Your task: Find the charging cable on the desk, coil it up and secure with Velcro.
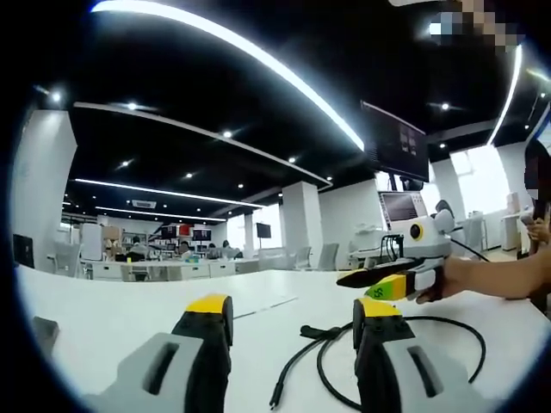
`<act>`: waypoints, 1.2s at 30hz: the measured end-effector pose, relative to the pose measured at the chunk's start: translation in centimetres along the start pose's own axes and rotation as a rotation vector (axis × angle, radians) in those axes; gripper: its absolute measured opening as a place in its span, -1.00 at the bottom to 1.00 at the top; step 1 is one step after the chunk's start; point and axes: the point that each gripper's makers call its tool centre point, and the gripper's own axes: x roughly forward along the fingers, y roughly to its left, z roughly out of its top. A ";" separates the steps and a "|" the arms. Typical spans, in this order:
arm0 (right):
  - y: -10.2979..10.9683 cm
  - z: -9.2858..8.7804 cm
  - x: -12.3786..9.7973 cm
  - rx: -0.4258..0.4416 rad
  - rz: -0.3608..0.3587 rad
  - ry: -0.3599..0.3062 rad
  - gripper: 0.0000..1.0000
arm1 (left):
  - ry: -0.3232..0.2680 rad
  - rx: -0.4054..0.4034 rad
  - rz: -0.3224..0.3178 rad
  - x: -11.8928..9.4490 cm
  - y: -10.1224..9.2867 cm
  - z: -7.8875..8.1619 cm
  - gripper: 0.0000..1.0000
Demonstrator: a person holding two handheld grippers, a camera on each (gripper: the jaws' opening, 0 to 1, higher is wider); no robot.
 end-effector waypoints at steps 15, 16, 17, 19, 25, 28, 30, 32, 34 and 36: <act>0.2 0.2 0.0 0.001 -0.002 0.000 -0.06 | -0.001 0.003 -0.001 -0.2 -0.1 0.3 0.13; 0.2 0.2 0.0 0.003 -0.001 -0.001 -0.06 | -0.003 0.002 -0.001 -0.2 -0.1 0.4 0.13; 0.2 0.2 0.0 0.003 -0.001 0.000 -0.06 | -0.003 0.001 0.000 -0.2 -0.1 0.4 0.13; 0.2 0.1 0.0 0.001 -0.002 0.003 -0.06 | -0.002 -0.001 0.001 -0.2 -0.1 0.3 0.13; 0.2 0.2 0.0 0.006 0.001 -0.001 -0.06 | 0.002 -0.001 -0.001 -0.2 -0.1 0.2 0.13; 0.2 0.2 -0.1 0.006 0.002 -0.002 -0.06 | 0.001 -0.001 0.000 -0.2 0.0 0.2 0.13; 0.2 0.2 0.0 0.006 0.003 -0.002 -0.06 | 0.002 0.000 -0.001 -0.2 -0.1 0.2 0.13; 0.3 0.2 0.0 0.007 0.007 -0.003 -0.06 | 0.002 0.002 -0.004 -0.1 -0.2 0.1 0.13; 0.3 0.1 -0.1 0.009 0.010 -0.003 -0.06 | 0.001 0.001 -0.006 -0.2 -0.2 0.1 0.13; 0.3 0.2 -0.2 0.011 0.015 -0.006 -0.06 | 0.000 0.003 -0.009 -0.2 -0.3 0.1 0.13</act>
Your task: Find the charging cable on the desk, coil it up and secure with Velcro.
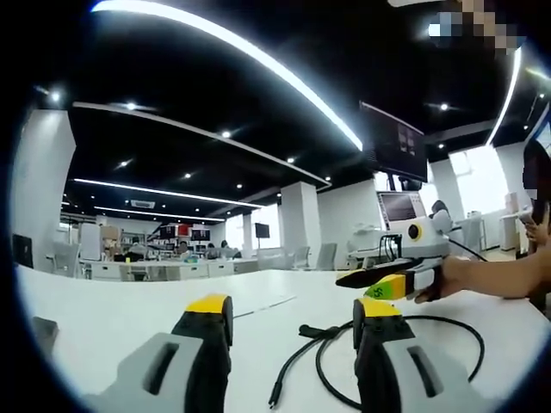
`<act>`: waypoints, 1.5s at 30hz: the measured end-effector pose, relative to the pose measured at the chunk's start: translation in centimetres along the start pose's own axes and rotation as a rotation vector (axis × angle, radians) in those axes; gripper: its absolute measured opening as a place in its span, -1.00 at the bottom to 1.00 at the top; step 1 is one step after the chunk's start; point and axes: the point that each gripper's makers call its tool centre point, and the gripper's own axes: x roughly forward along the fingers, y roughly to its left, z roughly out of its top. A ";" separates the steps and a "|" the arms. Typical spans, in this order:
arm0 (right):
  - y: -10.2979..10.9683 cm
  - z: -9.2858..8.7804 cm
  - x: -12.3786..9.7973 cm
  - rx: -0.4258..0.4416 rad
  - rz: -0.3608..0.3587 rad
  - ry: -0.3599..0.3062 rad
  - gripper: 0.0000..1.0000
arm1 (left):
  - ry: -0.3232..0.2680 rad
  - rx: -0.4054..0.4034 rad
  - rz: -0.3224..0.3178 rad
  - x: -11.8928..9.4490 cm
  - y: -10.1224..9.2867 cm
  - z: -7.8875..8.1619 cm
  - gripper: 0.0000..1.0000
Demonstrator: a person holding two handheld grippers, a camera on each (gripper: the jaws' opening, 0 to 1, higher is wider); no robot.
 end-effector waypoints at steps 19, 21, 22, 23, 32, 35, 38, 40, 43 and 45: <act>3.1 0.2 -0.7 0.021 0.160 -0.007 -0.06 | 0.012 -0.015 -0.160 -0.3 -3.0 -0.1 0.15; 3.3 0.2 -0.7 0.023 0.171 -0.007 -0.05 | 0.021 -0.016 -0.182 -0.3 -3.5 -0.3 0.15; 3.4 0.3 -0.8 0.024 0.175 -0.007 -0.05 | 0.023 -0.013 -0.186 -0.3 -3.7 -0.4 0.15; 3.4 0.3 -0.8 0.025 0.179 -0.011 -0.05 | 0.027 -0.012 -0.191 -0.3 -3.8 -0.4 0.15; 3.7 0.3 -0.8 0.013 0.181 -0.007 -0.04 | 0.013 -0.019 -0.186 -0.4 -3.6 -0.1 0.15; 3.7 0.3 -0.7 0.009 0.179 -0.006 -0.04 | 0.012 -0.020 -0.189 -0.4 -3.7 -0.1 0.15; 3.6 0.3 -0.7 0.010 0.176 -0.007 -0.04 | 0.013 -0.019 -0.188 -0.4 -3.7 -0.1 0.14; 3.5 0.2 -0.7 0.005 0.171 -0.003 -0.04 | 0.013 -0.018 -0.185 -0.3 -3.7 -0.2 0.14; 3.4 0.3 -0.7 0.003 0.168 -0.006 -0.03 | 0.003 -0.021 -0.181 -0.3 -3.6 0.0 0.14; 3.3 0.3 -0.8 0.002 0.167 -0.007 -0.03 | -0.003 -0.023 -0.178 -0.3 -3.6 0.2 0.14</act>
